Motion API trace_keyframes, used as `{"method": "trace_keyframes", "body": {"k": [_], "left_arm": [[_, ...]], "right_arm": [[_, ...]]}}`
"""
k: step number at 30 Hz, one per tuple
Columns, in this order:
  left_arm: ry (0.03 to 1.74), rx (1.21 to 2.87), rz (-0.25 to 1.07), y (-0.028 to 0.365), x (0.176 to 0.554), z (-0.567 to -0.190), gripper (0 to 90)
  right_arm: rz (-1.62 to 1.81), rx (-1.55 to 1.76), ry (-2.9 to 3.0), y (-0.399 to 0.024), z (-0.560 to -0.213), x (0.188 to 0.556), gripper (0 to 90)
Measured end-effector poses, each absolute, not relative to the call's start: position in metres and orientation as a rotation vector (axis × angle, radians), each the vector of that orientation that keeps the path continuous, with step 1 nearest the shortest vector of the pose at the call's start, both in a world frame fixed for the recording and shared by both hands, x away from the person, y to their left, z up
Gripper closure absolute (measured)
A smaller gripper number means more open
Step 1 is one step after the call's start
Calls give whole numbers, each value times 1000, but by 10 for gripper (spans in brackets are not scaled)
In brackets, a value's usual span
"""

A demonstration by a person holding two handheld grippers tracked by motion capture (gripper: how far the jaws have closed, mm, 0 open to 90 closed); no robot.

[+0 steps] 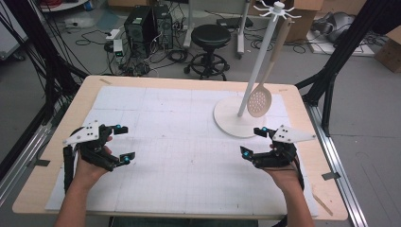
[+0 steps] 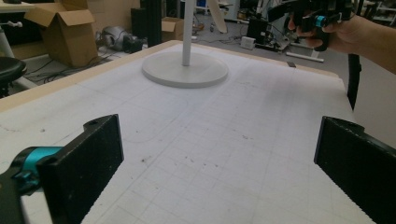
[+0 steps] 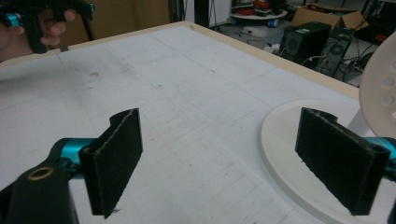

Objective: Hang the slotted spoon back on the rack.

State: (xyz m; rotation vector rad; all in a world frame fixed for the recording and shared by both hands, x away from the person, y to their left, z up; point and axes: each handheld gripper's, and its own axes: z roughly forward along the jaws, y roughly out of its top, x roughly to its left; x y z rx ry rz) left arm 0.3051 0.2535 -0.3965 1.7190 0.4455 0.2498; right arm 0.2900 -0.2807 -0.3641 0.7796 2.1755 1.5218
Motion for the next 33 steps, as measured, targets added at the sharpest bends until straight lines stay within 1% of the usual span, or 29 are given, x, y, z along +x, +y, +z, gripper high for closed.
{"method": "trace_keyframes", "body": {"k": [8,10,11,12,22,33], "left_arm": [[447,1717,245,253,305,-397,18],[446,1717,244,253,305,-397,18],[445,1718,245,253,305,-397,18],[445,1718,244,253,305,-397,18],[435,1742,221,246,306,-402,18],[436,1744,221,246,306,-402,19]], "right_arm": [[1553,795,2171,-282,-367,291,99],[1544,804,2178,-282,-369,292,62],[1542,813,2185,-282,-370,293,22],[1542,817,2187,-281,-371,294,18],[1518,827,2217,-277,-380,297,18],[1509,817,2235,-273,-381,298,18]]}}
